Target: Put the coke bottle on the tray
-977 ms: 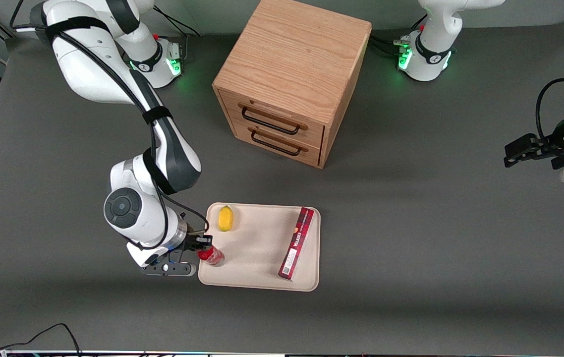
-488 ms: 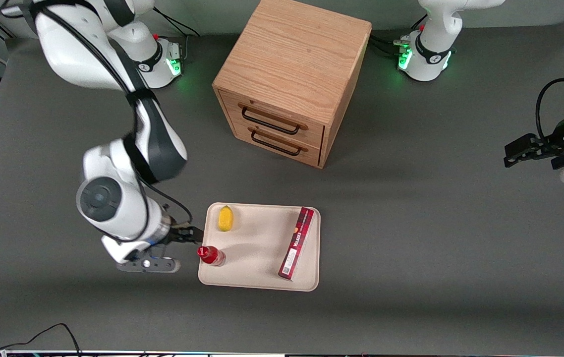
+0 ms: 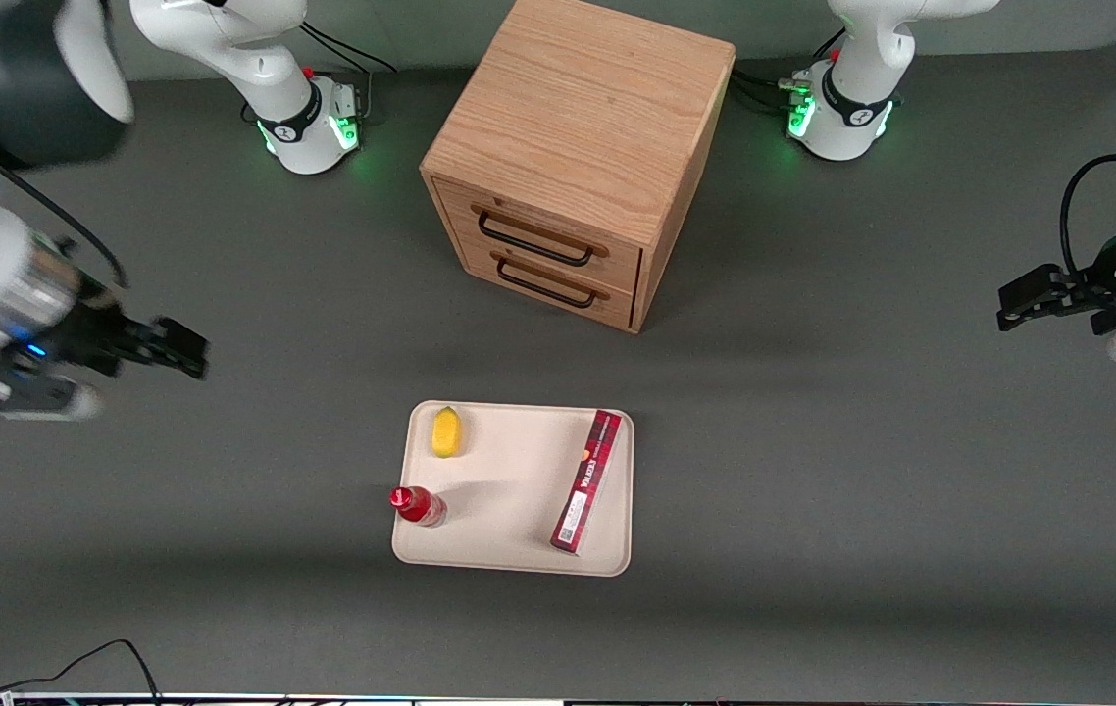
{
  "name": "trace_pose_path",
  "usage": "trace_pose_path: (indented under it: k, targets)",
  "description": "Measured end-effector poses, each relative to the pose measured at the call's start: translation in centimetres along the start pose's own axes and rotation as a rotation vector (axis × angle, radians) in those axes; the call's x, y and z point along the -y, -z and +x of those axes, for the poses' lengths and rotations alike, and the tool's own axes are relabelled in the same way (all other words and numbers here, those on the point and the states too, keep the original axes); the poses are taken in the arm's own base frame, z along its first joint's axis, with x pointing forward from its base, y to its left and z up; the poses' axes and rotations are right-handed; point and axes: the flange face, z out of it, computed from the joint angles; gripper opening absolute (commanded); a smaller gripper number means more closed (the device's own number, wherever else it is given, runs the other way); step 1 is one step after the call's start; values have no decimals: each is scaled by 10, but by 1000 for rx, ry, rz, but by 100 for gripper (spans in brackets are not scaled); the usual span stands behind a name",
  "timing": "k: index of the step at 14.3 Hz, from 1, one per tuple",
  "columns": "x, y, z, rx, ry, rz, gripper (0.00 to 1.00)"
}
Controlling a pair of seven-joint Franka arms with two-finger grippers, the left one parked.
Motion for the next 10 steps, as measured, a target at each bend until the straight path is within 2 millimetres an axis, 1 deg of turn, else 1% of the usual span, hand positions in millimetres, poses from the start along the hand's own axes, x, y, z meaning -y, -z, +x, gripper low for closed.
trace_pose_path:
  k: [2,5,7,8,10]
  targets:
    - [-35,20,-24,-22,10,15,100]
    - [-82,41,-52,-43,14,33,100]
    - [-100,47,-61,-52,9,36,100]
    - [-106,47,-62,-51,14,36,100]
    - [-110,43,-61,-45,20,35,100]
